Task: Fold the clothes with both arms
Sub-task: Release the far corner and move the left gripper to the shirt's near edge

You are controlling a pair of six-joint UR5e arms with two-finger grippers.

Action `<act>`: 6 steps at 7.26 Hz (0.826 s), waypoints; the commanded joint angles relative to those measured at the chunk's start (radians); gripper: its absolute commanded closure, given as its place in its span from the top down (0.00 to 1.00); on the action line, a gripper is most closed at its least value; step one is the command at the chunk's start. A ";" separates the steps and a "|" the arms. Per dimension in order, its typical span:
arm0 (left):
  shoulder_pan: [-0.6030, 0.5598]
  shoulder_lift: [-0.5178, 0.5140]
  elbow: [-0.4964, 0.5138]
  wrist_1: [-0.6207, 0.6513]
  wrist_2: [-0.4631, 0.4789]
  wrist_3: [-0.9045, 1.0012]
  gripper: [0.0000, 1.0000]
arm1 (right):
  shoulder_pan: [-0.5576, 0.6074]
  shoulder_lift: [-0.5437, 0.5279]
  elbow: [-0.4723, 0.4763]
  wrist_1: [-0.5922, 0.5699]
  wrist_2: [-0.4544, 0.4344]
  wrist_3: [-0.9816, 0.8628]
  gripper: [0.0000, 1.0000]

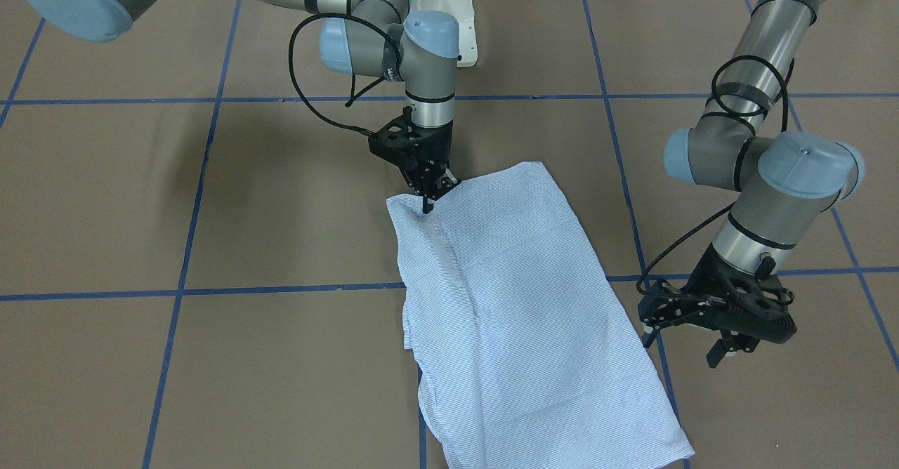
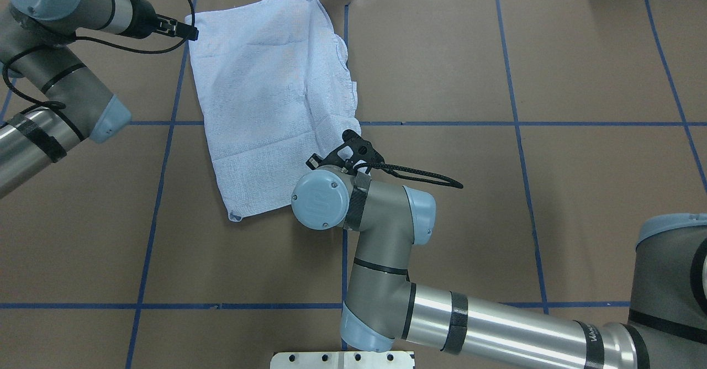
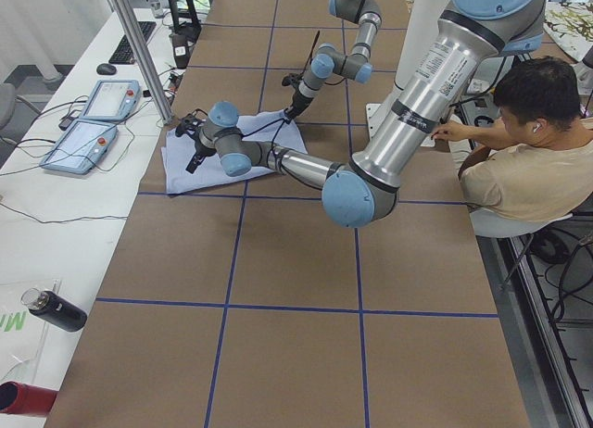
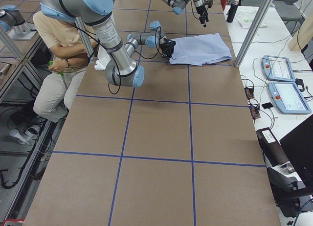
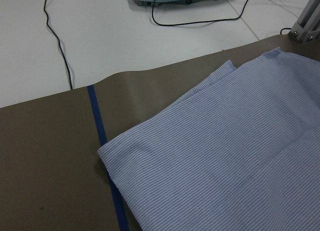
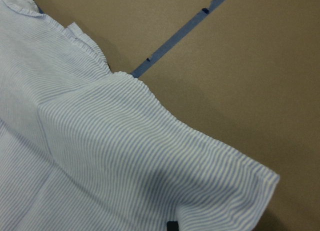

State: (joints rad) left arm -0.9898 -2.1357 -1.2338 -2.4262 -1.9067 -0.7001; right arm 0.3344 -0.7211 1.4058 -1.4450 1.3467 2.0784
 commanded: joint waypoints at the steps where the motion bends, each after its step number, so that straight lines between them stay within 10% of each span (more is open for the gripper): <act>1: 0.010 0.087 -0.161 0.001 -0.012 -0.123 1.00 | 0.000 -0.011 0.041 0.000 -0.001 0.000 0.00; 6: 0.289 0.500 -0.685 -0.008 0.086 -0.652 1.00 | 0.000 -0.023 0.065 0.000 -0.010 -0.003 0.00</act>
State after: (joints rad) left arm -0.8015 -1.7099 -1.8449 -2.4321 -1.9072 -1.2067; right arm 0.3344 -0.7406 1.4701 -1.4462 1.3421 2.0771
